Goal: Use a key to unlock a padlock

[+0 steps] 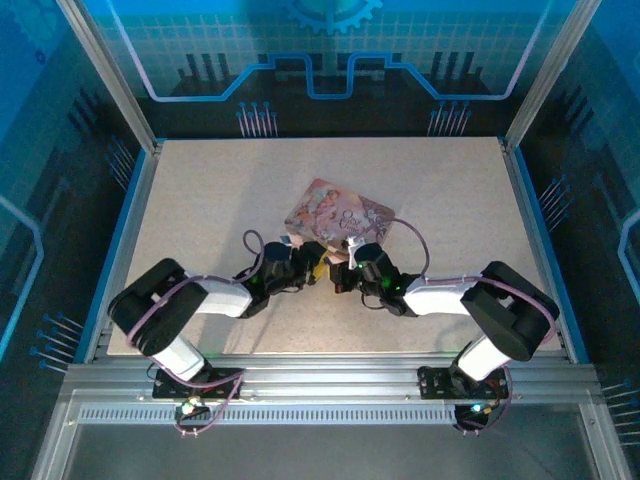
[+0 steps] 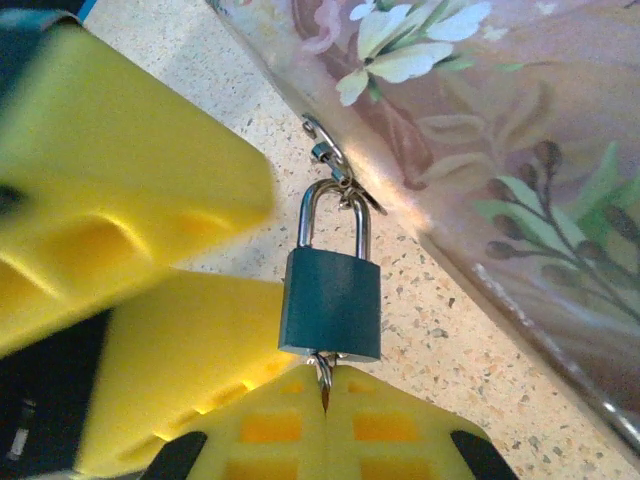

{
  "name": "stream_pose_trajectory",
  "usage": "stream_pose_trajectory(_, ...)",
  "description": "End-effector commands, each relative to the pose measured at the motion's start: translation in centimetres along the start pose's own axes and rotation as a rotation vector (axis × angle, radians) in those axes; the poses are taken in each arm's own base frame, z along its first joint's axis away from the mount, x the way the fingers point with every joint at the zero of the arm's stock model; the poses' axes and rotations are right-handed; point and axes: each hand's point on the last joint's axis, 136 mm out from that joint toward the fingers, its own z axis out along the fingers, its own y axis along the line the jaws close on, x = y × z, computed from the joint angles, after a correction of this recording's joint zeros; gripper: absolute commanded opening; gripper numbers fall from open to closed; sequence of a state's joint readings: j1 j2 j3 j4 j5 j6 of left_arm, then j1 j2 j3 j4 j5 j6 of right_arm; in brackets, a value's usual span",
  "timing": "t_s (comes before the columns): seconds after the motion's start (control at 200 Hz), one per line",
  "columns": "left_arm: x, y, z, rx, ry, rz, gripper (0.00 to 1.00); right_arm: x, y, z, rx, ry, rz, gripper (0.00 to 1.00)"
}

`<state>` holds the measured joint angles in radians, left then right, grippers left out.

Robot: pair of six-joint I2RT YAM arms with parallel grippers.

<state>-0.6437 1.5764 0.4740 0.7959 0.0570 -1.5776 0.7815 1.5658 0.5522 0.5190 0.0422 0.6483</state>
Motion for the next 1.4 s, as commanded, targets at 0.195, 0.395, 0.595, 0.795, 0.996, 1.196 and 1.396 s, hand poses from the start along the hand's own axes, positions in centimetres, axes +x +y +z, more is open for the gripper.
stream_pose_trajectory(0.195, -2.4, -1.1, -4.5, -0.098, -0.081, 0.19, 0.56, 2.1, -1.4, -0.6, -0.042, 0.045, 0.185, 0.0)
stream_pose_trajectory(0.395, -3.6, -3.6, -8.1, -0.194, -0.159, 0.406, 0.62, 2.5, -2.3, -1.1, -0.058, 0.042, 0.336, 0.0)
stream_pose_trajectory(0.595, -4.2, -4.9, -10.1, -0.259, -0.203, 0.549, 0.69, 3.4, -3.2, -1.1, -0.065, 0.089, 0.504, 0.0)
stream_pose_trajectory(0.795, -4.4, -5.3, -10.7, -0.287, -0.214, 0.603, 0.72, 4.2, -3.6, -0.6, -0.094, 0.126, 0.624, 0.0)
stream_pose_trajectory(0.996, -4.8, -5.3, -11.4, -0.296, -0.238, 0.623, 0.73, 4.9, -4.5, -0.6, -0.046, 0.137, 0.617, 0.03)
stream_pose_trajectory(1.196, -5.2, -5.1, -11.7, -0.303, -0.255, 0.628, 0.76, 5.2, -5.1, -0.9, -0.013, 0.143, 0.603, 0.12)
stream_pose_trajectory(1.396, -6.1, -5.5, -12.3, -0.304, -0.273, 0.651, 0.85, 5.3, -5.7, -1.6, 0.031, 0.143, 0.573, 0.2)
